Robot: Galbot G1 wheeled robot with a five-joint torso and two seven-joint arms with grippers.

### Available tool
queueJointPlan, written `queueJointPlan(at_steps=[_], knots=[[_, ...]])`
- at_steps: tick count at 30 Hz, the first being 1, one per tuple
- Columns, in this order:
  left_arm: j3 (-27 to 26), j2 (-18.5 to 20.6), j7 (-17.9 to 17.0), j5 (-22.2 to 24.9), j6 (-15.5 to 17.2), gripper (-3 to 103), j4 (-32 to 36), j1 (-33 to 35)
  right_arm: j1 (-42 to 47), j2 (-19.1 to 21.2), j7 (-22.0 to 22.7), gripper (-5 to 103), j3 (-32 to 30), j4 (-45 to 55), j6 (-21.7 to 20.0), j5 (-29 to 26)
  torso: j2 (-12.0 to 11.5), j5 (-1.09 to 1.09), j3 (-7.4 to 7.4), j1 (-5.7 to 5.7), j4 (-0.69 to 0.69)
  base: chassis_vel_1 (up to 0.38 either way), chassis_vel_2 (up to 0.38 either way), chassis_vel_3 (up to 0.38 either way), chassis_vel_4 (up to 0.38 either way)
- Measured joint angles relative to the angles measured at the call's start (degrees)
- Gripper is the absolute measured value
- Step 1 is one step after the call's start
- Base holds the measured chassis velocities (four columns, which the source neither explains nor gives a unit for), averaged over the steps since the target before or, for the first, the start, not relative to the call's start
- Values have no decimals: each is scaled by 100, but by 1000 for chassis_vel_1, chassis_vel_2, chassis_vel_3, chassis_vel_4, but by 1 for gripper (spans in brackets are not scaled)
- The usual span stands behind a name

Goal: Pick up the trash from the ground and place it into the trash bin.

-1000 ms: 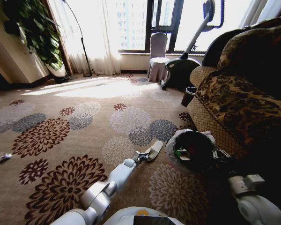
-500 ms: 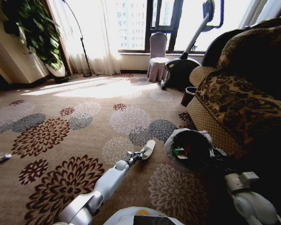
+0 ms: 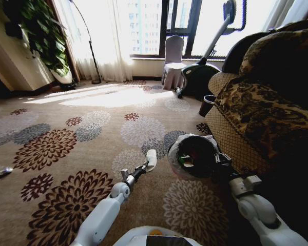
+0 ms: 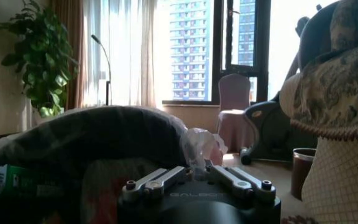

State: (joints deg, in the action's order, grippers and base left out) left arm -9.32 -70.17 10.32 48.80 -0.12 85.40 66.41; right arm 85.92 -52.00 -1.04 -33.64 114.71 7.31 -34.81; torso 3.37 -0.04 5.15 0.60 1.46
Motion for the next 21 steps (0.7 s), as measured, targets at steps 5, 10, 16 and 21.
queueJointPlan(at_steps=[5,10,16,21], knots=[[-848,-10,-11,453,-133,0,988,979,-755,-58,-2,0,630,-460,196,4,0,1,-1,0,5,0,0,0,0],[-1133,17,-8,1127,-65,0,1859,1386,-971,-271,-3,0,638,-796,412,66,0,-1,0,0,-2,0,0,0,0],[-1476,-62,11,2198,62,0,2817,1894,-1469,-410,7,0,864,-1292,474,100,0,4,-1,0,1,0,0,0,0],[-1576,-100,1,2849,258,0,3591,2245,-1853,-607,-1,0,1135,-1674,510,150,0,1,-1,0,7,0,0,0,0]])
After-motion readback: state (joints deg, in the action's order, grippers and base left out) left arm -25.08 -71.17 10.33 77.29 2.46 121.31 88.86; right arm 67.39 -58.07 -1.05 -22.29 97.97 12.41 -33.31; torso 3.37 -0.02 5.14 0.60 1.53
